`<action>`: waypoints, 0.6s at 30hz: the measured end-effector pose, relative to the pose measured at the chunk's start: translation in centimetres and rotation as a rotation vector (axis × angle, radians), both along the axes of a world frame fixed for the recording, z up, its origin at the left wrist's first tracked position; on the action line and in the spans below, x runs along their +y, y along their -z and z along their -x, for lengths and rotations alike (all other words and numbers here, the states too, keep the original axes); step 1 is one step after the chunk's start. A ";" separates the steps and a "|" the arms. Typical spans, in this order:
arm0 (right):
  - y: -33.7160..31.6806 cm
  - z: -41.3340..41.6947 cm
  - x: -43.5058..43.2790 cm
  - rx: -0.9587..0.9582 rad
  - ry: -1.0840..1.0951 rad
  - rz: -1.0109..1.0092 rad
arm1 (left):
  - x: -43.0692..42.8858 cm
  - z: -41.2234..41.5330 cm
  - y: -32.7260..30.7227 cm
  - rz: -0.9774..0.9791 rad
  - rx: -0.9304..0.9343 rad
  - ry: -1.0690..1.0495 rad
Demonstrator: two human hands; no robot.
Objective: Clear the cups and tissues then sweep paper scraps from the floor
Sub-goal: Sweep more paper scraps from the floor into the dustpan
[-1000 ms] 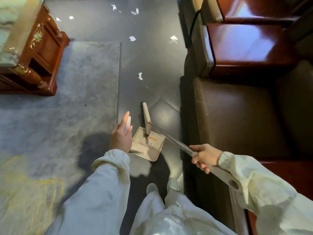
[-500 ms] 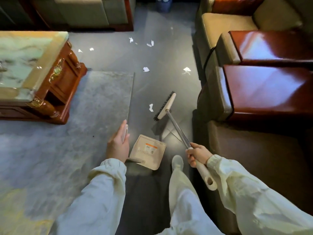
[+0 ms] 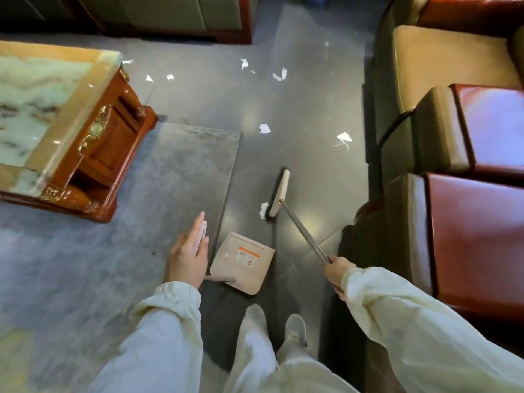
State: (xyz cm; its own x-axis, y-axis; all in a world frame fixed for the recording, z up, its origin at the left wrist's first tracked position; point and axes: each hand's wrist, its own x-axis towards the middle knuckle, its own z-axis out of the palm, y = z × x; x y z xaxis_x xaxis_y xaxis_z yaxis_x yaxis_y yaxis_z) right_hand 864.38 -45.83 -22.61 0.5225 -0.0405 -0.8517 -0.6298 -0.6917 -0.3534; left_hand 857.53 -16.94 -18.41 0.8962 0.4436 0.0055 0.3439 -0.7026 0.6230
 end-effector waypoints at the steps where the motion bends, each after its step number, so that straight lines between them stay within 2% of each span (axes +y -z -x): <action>1: 0.4 -0.5 -0.2 0.008 -0.010 0.016 | 0.4 -0.7 0.0 -0.028 0.004 -0.003; 3: 1.1 -1.2 -0.1 0.006 -0.068 0.063 | 1.2 -2.1 -0.2 -0.058 0.014 -0.004; 5: 1.1 -1.9 0.5 -0.031 -0.161 0.153 | 1.8 -3.4 -0.5 -0.009 0.006 -0.004; 8: 0.4 -4.0 1.6 -0.002 -0.150 0.192 | 2.1 -5.0 -0.7 0.050 -0.005 0.021; 13: -0.3 -7.4 3.2 -0.160 -0.319 0.336 | 3.8 -7.2 -0.3 0.030 -0.024 0.012; 18: 1.0 -9.0 5.9 -0.121 -0.392 0.327 | 4.4 -8.4 1.1 0.120 -0.076 -0.034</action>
State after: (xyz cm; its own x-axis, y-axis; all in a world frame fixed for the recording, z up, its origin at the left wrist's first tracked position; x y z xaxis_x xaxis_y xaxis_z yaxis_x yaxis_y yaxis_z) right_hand 873.40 -39.95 -23.61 0.6457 -0.0754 -0.7599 -0.2694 -0.9536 -0.1342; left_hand 865.92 -12.55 -19.56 0.8795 0.4756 0.0178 0.3154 -0.6104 0.7266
